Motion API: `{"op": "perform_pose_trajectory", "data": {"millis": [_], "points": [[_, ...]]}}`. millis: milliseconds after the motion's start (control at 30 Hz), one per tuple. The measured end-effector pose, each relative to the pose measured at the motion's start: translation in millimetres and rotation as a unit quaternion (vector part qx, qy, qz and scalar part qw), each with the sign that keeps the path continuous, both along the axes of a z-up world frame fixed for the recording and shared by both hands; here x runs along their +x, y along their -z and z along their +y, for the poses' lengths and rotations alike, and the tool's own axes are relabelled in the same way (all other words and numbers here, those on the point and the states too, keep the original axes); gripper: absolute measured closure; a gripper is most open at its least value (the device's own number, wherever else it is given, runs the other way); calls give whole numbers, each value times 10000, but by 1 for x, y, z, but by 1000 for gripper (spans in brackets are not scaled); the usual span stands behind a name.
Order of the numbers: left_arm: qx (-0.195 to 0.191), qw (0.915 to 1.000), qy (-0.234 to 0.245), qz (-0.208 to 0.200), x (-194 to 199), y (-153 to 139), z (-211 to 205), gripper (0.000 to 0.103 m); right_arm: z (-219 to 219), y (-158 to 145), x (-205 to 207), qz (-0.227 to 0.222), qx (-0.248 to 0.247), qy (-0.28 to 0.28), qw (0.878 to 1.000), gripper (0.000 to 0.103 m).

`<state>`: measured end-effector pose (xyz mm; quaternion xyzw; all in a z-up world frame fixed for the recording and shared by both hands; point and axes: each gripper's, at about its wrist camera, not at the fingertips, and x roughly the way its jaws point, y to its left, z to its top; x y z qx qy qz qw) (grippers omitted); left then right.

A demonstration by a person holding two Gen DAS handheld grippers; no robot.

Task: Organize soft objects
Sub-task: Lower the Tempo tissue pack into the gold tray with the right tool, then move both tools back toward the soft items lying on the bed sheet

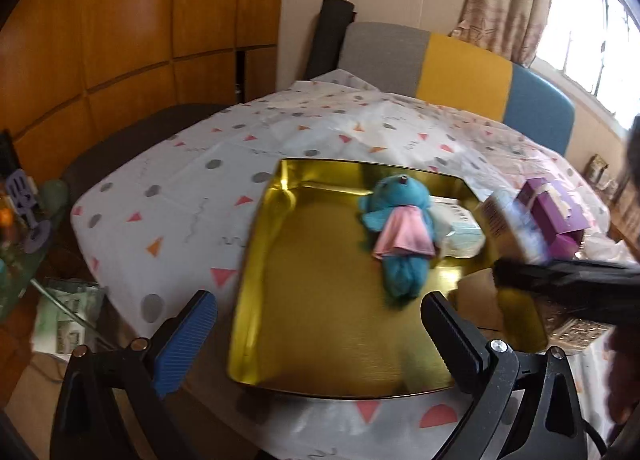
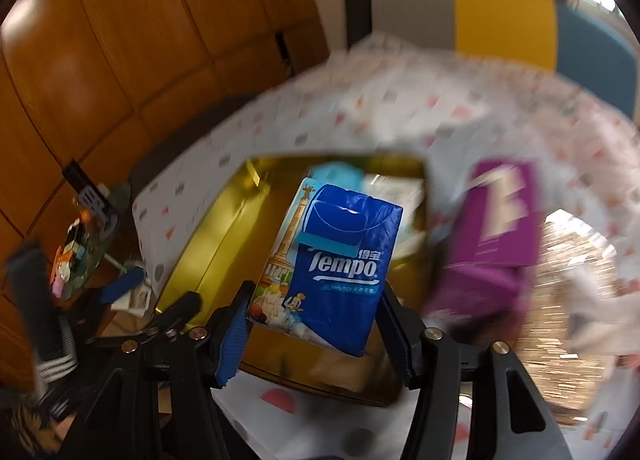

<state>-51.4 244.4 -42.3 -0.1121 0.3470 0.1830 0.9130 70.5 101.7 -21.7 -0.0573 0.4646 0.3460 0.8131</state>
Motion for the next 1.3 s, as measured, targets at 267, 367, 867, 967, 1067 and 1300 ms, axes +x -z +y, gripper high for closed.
{"op": "perform_pose_trajectory", "data": {"millis": [267,367,867,967,1067,1300], "points": [[68,9996,-108,270,2,11,7,0,17,62,26,579,-275,356,9973,42],[17,9995,-67,301,4,13,6,0,10,58,23,512,-180,366,9979,37],[97,9986,309,426,13,13,-18,0,-81,-18,-7,-931,128,918,9913,36],[143,9984,344,432,13,12,-23,0,-109,-30,-7,-1085,215,1235,9862,36],[163,9978,428,480,15,13,-28,0,-143,-36,-4,-1153,295,1597,9800,36],[192,9965,662,478,17,10,-39,0,-232,-35,11,-1115,227,2623,9582,36]]}}
